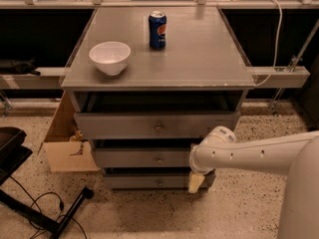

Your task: Open middle drawer

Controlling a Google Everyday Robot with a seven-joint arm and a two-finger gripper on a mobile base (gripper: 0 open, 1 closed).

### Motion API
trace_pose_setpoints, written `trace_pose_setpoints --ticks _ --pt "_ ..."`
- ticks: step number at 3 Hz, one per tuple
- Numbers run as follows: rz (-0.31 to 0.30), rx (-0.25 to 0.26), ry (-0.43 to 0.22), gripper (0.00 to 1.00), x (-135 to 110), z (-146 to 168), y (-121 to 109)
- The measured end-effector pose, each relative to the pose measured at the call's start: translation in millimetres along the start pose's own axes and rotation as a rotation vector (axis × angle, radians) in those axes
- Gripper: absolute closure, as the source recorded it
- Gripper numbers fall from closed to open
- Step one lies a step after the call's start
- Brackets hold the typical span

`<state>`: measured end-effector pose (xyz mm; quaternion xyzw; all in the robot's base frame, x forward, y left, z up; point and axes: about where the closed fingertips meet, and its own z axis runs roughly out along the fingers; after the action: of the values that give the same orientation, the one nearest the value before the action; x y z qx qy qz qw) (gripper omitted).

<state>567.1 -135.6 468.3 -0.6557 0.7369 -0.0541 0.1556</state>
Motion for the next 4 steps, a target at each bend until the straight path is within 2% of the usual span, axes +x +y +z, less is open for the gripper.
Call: trace_pose_setpoints --ticks 2,4 --pt "0.021 -0.019 -0.022 0.00 -4.1 47.9 -20.5" --pt "0.019 -0.072 -0.022 0.04 -15.1 91.5 -47.9"
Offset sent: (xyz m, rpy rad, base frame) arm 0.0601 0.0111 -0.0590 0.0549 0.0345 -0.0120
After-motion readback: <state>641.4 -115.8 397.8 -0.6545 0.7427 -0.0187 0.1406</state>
